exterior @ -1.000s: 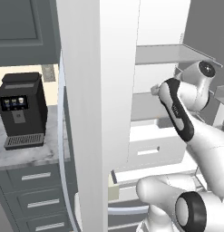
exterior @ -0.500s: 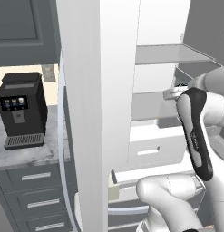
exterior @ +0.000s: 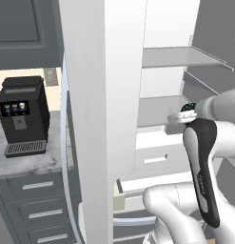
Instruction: Take the donuts from the fridge and place them on the empty tray on the dining counter.
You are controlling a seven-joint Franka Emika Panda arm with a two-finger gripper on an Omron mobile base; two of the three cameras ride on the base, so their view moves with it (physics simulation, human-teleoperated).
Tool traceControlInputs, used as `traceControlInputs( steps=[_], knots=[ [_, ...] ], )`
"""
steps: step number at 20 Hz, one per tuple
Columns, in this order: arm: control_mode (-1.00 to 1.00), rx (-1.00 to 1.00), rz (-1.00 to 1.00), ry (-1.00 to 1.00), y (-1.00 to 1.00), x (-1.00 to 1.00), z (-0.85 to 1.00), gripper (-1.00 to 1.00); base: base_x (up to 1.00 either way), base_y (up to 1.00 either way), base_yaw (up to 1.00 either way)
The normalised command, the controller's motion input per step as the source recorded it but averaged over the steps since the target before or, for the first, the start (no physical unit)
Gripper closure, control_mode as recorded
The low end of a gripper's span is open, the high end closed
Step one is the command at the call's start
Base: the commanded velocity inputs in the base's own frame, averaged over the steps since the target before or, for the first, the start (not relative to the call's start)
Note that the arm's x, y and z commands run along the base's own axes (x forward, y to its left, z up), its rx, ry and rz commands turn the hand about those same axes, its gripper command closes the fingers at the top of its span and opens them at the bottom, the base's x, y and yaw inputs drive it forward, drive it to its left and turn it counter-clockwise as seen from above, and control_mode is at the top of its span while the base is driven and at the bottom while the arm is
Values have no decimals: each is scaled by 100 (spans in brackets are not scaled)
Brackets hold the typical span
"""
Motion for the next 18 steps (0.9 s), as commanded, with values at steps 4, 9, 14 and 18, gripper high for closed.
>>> traceControlInputs(
  steps=[4,9,14,18],
  knots=[
    [100,0,2,0,0,0,-8,100,0,0,3],
    [100,0,0,0,0,0,0,100,-5,-9,5],
    [100,0,0,0,0,0,0,100,-71,-29,0],
    [100,0,0,0,0,0,0,100,-97,-8,0]
  ],
)
